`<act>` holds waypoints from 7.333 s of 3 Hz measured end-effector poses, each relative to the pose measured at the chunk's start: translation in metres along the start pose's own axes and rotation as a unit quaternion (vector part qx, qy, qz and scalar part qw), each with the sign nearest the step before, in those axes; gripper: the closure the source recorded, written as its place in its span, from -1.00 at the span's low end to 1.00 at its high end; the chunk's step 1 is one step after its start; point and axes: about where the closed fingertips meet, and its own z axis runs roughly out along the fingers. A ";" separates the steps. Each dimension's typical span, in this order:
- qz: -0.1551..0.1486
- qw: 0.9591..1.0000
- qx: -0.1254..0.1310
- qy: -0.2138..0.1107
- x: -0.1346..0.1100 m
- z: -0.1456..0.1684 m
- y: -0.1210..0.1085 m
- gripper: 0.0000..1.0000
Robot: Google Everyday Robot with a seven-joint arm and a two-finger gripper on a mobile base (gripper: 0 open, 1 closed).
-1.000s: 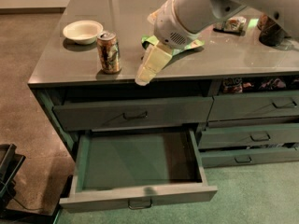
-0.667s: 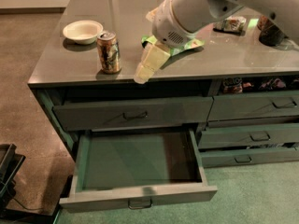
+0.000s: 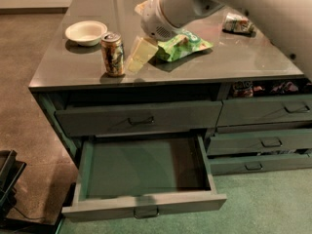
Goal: Place orange can into middle drawer
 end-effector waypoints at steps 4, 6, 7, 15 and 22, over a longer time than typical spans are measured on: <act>0.000 0.995 -0.063 -0.073 -0.021 0.123 -0.023 -1.00; 0.009 0.996 -0.064 -0.061 -0.003 0.130 -0.021 -1.00; 0.009 0.996 -0.064 -0.061 -0.003 0.130 -0.021 -0.64; -0.004 0.996 -0.021 -0.083 -0.011 0.012 0.073 1.00; 0.101 0.987 -0.101 -0.077 0.121 0.101 0.268 1.00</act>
Offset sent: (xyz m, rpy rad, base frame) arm 0.0603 0.0653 -0.0218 0.1108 0.0235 0.0968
